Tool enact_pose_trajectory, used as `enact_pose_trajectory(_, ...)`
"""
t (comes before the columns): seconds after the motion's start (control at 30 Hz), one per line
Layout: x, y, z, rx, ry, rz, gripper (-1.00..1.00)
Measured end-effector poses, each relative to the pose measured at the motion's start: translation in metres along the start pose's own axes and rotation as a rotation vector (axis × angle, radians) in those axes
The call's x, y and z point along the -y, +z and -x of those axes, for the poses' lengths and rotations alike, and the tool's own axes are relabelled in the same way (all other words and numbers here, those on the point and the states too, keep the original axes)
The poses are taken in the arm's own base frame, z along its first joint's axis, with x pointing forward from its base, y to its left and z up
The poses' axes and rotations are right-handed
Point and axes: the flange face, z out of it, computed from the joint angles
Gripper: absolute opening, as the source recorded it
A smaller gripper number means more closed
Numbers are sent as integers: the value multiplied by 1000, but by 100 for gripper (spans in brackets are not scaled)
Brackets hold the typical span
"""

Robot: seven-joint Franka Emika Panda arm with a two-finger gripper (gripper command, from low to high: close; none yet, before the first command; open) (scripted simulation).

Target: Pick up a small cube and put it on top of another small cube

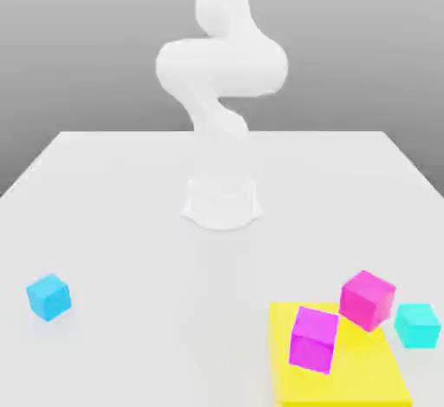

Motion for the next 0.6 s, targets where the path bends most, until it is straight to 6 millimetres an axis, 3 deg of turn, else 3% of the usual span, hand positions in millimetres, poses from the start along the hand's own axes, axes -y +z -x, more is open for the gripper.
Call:
enact_pose_trajectory(0.13,24,81,34,141,-200,9,0)
enact_pose_trajectory(0.27,43,153,84,271,-400,13,0)
enact_pose_trajectory(0.47,56,246,183,453,-707,14,0)
enact_pose_trajectory(0.6,53,293,264,570,-929,8,0)
